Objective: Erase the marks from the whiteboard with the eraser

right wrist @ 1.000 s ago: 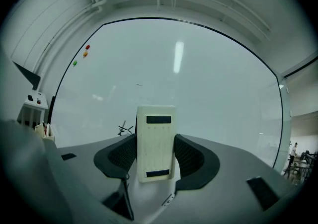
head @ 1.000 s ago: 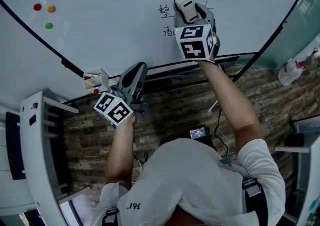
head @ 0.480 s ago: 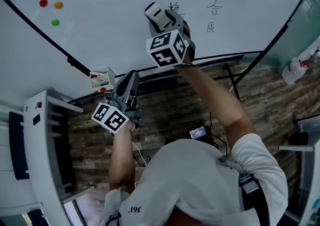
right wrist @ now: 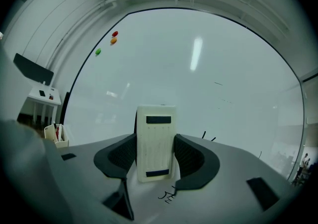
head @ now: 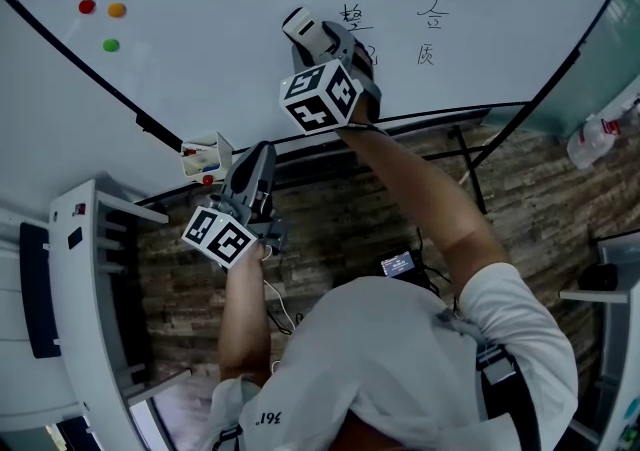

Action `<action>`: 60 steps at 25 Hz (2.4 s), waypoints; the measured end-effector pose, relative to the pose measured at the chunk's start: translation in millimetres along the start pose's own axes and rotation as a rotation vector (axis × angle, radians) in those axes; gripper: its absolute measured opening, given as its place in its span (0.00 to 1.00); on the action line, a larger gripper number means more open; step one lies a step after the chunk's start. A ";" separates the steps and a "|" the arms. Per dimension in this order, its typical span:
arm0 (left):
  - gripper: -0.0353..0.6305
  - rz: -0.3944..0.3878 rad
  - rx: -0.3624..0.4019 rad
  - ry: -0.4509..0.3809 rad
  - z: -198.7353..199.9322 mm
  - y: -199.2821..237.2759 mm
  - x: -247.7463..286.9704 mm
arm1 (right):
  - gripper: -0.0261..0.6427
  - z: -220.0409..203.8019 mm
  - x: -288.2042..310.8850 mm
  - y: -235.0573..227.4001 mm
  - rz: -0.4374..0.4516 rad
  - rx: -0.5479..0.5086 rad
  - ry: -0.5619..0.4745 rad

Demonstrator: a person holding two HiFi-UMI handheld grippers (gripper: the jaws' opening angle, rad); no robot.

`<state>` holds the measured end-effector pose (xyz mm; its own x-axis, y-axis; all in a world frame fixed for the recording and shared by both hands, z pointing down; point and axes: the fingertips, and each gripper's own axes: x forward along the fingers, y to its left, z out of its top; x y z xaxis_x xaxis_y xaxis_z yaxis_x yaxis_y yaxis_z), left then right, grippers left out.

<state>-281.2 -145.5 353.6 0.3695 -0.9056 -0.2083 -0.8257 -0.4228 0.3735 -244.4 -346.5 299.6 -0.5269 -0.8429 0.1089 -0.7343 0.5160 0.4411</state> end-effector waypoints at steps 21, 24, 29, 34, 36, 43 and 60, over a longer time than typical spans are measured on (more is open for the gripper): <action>0.06 -0.055 -0.014 0.030 -24.2 -26.6 52.3 | 0.41 -27.3 -11.7 -61.1 -0.059 0.014 0.009; 0.06 -0.070 -0.012 0.035 -26.3 -33.7 61.1 | 0.41 -32.4 -14.2 -72.2 -0.070 0.016 0.014; 0.06 -0.079 -0.011 0.038 -30.7 -41.0 72.7 | 0.41 -42.3 -18.0 -91.1 -0.087 0.018 0.020; 0.06 -0.090 -0.013 0.043 -37.2 -48.6 84.5 | 0.41 -51.5 -21.4 -108.3 -0.104 0.023 0.024; 0.06 -0.094 -0.015 0.045 -39.7 -52.3 88.9 | 0.41 -55.2 -23.7 -116.2 -0.112 0.028 0.025; 0.06 -0.113 -0.019 0.054 -49.3 -66.1 106.3 | 0.41 -70.8 -31.5 -148.9 -0.144 0.040 0.033; 0.06 -0.147 -0.014 0.084 -70.9 -95.3 143.1 | 0.41 -107.8 -46.2 -213.5 -0.197 0.039 0.051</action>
<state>-119.5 -237.2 352.3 0.5210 -0.8331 -0.1858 -0.7542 -0.5512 0.3568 -17.1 -434.2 296.5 -0.3499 -0.9342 0.0698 -0.8374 0.3453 0.4238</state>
